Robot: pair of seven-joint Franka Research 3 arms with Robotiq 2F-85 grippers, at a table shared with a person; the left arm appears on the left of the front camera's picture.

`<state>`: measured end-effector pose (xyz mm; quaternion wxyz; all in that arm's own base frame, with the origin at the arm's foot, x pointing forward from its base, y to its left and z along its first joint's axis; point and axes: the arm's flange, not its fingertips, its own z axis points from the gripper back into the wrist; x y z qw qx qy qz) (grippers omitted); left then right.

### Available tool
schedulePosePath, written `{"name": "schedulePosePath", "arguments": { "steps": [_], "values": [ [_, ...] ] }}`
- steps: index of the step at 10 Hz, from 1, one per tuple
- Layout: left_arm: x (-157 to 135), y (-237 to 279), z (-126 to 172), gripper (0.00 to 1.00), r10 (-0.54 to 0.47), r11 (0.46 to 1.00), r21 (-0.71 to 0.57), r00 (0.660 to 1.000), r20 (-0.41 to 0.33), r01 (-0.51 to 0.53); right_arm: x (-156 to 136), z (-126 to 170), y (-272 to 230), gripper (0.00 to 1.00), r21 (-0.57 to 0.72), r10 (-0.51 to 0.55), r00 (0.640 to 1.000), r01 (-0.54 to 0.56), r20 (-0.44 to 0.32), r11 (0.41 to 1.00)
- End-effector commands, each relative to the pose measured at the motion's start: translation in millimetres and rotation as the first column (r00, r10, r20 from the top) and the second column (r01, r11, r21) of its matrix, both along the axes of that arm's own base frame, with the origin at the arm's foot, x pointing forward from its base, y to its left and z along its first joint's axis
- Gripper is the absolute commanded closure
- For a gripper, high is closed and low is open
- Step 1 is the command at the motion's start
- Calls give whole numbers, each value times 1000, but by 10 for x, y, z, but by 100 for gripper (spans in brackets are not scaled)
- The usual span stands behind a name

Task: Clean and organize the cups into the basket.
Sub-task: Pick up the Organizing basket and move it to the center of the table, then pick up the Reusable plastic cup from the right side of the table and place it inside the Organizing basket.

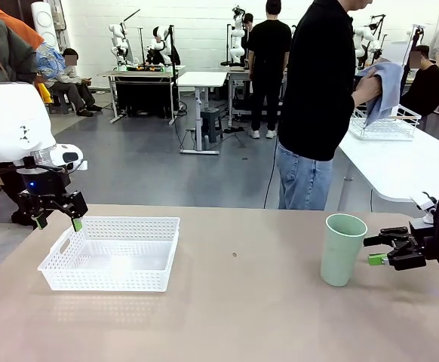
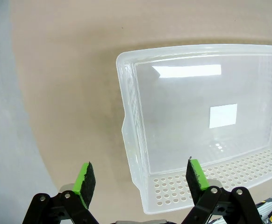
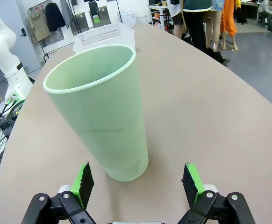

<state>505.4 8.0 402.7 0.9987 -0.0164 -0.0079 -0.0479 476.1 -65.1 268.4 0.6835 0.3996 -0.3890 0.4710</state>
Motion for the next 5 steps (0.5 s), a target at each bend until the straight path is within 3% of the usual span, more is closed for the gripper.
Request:
{"name": "schedulePosePath", "arguments": {
  "steps": [1, 3, 5],
  "values": [
    [-48, -6, -69, 0, -42, 999, 19, 999, -7, 42, -9, -43, 72, 0, -4, 105, 993, -105, 56, 995],
    [-210, 25, -182, 0, -105, 993, 45, 994, -13, 105, 39, -92, 81, 0, 23, 179, 966, -186, 187, 982],
    [-287, 41, -277, 0, -155, 986, 53, 986, -55, 158, 101, -121, 50, 0, 23, 182, 954, -192, 239, 981]
  ]
}}
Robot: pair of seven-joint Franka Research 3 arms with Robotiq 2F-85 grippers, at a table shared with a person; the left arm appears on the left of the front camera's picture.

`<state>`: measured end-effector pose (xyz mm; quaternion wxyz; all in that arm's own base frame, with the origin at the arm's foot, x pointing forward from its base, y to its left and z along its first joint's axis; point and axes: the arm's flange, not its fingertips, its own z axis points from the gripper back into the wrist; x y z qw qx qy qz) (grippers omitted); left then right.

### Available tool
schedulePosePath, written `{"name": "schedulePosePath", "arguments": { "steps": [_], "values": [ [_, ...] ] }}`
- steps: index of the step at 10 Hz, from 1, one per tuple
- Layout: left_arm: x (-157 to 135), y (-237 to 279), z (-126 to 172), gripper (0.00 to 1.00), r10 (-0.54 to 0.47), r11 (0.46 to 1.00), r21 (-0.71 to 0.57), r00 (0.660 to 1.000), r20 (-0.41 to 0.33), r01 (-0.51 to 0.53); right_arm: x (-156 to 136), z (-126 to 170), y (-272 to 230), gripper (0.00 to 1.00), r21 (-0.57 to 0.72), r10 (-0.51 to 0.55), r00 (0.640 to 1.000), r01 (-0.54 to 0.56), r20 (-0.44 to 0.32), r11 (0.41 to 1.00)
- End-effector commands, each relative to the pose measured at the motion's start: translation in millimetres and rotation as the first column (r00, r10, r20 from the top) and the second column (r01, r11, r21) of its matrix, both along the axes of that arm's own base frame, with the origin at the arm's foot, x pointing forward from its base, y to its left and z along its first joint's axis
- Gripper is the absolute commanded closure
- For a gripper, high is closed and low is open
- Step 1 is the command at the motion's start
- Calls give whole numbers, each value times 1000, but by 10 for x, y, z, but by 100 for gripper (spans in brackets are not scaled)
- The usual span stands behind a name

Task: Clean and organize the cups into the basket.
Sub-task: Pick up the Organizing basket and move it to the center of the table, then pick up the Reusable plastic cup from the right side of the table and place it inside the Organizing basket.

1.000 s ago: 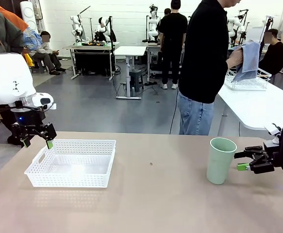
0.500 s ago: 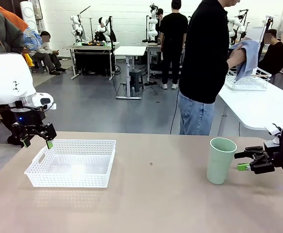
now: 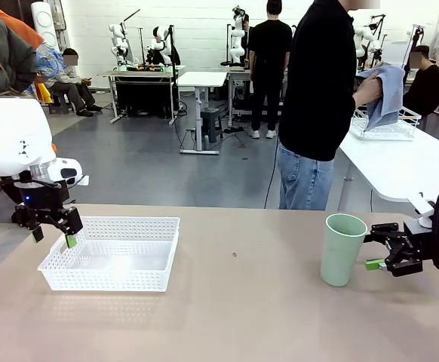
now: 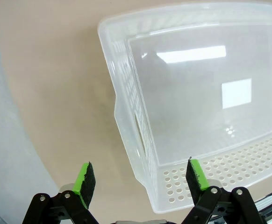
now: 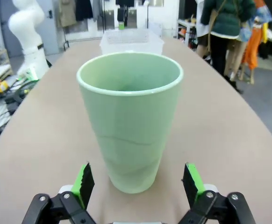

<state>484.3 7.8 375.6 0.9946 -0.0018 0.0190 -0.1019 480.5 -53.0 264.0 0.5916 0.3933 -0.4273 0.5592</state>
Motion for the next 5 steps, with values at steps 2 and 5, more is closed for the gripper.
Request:
{"name": "schedulePosePath", "arguments": {
  "steps": [2, 5],
  "values": [
    [-57, 67, -65, 0, -22, 1000, 16, 1000, -9, 22, 100, -120, -81, 0, 27, 17, 1000, -17, 19, 999],
    [-45, 12, -136, 0, -27, 1000, 15, 999, -21, 27, 190, -188, -6, 0, 29, -16, 1000, 16, -16, 999]
  ]
}}
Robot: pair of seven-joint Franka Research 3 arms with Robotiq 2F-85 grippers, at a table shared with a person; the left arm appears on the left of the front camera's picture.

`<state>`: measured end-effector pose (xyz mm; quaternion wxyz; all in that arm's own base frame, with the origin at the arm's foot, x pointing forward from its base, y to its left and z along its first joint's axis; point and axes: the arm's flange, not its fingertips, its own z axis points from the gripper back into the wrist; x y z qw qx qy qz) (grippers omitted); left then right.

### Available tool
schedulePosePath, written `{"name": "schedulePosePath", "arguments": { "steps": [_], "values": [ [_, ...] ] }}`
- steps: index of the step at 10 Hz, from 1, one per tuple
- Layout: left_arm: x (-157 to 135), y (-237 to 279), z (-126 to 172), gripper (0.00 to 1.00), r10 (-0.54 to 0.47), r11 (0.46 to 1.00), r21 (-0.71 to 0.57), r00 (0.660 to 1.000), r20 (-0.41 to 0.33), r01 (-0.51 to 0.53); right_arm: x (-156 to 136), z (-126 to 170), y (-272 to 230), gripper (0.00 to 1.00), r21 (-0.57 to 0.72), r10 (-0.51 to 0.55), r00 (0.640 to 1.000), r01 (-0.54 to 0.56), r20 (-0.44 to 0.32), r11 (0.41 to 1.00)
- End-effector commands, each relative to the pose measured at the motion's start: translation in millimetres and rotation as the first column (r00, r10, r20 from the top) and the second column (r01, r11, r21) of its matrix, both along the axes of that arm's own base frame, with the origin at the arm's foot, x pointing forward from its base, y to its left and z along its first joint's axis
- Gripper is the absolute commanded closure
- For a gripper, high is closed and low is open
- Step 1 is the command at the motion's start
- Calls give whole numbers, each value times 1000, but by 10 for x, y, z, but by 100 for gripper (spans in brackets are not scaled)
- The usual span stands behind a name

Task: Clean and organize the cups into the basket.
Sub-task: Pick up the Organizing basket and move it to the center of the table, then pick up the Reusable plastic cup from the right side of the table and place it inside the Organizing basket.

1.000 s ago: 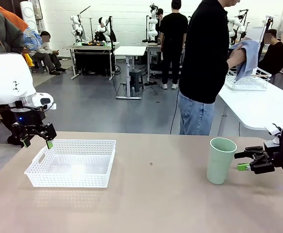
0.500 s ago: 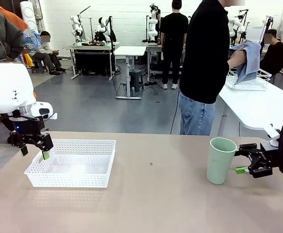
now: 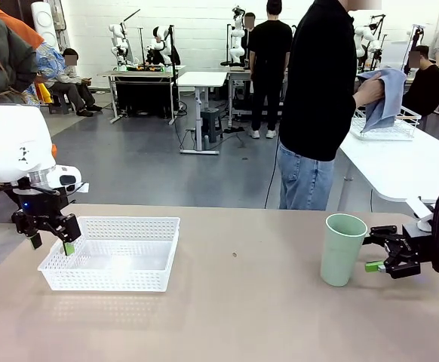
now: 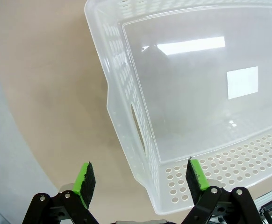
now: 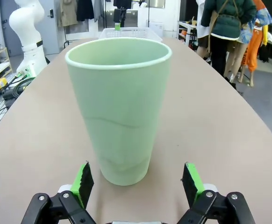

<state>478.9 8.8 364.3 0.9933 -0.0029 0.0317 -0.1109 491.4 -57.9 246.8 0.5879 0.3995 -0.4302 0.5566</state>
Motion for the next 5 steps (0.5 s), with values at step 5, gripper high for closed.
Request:
{"name": "schedulePosePath", "arguments": {
  "steps": [5],
  "values": [
    [14, -44, -90, 0, 57, 998, -30, 998, 38, -56, 172, -139, 204, 0, 9, -26, 996, 27, -88, 1000]
  ]
}}
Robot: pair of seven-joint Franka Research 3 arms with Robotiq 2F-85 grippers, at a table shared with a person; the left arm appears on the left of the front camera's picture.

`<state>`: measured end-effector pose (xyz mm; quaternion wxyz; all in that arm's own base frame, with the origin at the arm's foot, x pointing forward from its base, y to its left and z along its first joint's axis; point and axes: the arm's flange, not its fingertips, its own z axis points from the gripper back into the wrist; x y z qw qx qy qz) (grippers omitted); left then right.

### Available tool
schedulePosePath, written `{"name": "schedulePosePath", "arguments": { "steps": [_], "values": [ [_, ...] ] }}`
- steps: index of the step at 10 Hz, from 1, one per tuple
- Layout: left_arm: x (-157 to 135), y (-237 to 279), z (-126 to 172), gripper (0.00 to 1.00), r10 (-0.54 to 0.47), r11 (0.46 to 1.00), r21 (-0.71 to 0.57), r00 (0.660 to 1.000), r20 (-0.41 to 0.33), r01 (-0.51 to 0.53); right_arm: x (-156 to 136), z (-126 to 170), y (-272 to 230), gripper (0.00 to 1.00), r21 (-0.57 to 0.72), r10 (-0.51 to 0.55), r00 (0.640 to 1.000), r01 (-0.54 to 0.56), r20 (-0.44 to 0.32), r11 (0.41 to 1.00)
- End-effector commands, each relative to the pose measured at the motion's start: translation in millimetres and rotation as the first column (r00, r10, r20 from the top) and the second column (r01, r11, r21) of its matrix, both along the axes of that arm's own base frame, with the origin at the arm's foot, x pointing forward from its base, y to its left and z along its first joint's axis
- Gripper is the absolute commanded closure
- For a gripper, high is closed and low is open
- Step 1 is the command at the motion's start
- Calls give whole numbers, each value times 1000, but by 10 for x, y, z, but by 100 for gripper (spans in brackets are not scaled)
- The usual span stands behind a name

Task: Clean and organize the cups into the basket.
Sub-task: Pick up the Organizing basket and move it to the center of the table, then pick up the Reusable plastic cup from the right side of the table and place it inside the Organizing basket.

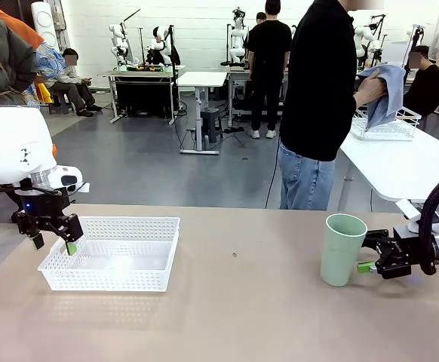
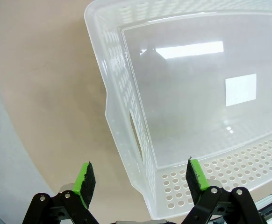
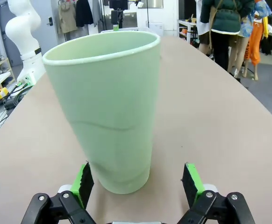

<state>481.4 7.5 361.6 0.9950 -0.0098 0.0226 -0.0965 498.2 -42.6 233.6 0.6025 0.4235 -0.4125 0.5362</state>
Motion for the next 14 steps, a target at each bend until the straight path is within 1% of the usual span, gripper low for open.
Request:
{"name": "schedulePosePath", "arguments": {
  "steps": [1, 4, 7, 11, 14],
  "values": [
    [-19, -42, -98, 0, 45, 999, -11, 999, 11, -45, 115, -17, 78, 0, -8, -19, 1000, 19, -12, 1000],
    [-33, -58, -182, 0, 60, 998, 1, 998, 19, -60, 172, -65, 203, 0, -9, -9, 1000, 9, -9, 1000],
    [35, -22, -271, 0, 71, 997, 8, 997, -19, -71, 196, -78, 332, 0, -13, 24, 1000, -24, -16, 1000],
    [94, -22, -391, 0, 82, 996, 20, 996, -27, -82, 162, -87, 391, 0, -3, 53, 997, -53, -50, 999],
    [89, -38, -416, 0, 80, 997, 20, 996, -28, -80, 165, -112, 531, 0, 8, 78, 994, -77, -75, 997]
  ]
}}
